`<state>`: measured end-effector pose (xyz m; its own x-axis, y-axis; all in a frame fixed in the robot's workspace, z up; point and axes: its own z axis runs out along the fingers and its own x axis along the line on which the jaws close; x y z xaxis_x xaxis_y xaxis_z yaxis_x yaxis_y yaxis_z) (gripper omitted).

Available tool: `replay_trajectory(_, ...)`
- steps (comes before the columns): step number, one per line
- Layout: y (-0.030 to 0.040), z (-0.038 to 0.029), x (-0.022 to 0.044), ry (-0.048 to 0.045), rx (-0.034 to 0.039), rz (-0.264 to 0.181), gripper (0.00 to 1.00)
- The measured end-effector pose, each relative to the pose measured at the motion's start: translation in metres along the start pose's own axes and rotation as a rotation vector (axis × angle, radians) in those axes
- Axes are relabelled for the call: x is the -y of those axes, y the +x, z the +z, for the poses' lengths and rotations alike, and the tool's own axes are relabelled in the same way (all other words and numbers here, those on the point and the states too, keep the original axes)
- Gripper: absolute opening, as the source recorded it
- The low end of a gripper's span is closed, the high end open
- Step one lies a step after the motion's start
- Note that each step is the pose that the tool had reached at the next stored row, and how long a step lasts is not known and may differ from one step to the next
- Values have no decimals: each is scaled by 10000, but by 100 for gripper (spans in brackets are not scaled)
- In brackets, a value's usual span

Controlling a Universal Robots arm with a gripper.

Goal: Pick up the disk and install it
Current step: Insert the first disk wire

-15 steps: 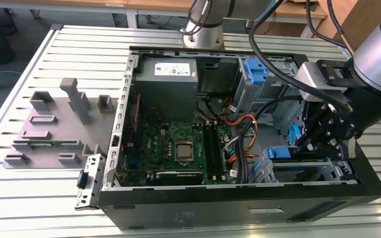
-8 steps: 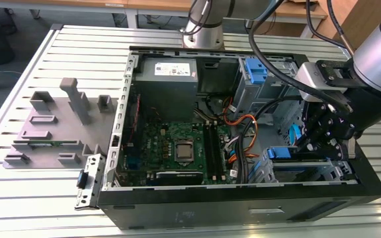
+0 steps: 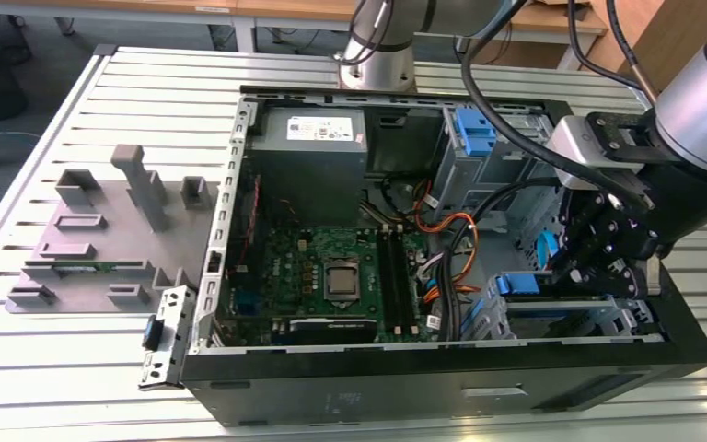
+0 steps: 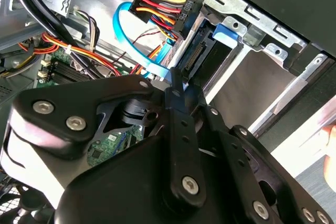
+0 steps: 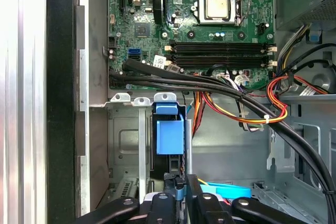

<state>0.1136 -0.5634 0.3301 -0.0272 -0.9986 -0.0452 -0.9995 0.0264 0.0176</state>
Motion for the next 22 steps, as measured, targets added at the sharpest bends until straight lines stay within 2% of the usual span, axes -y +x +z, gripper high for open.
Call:
replay_trajectory(5,-1,-26,0,0,-1,0,24)
replay_trajectory(12,-9,-189,-4,0,-2,1,24)
replay_trajectory(22,-10,-195,12,0,-1,1,24)
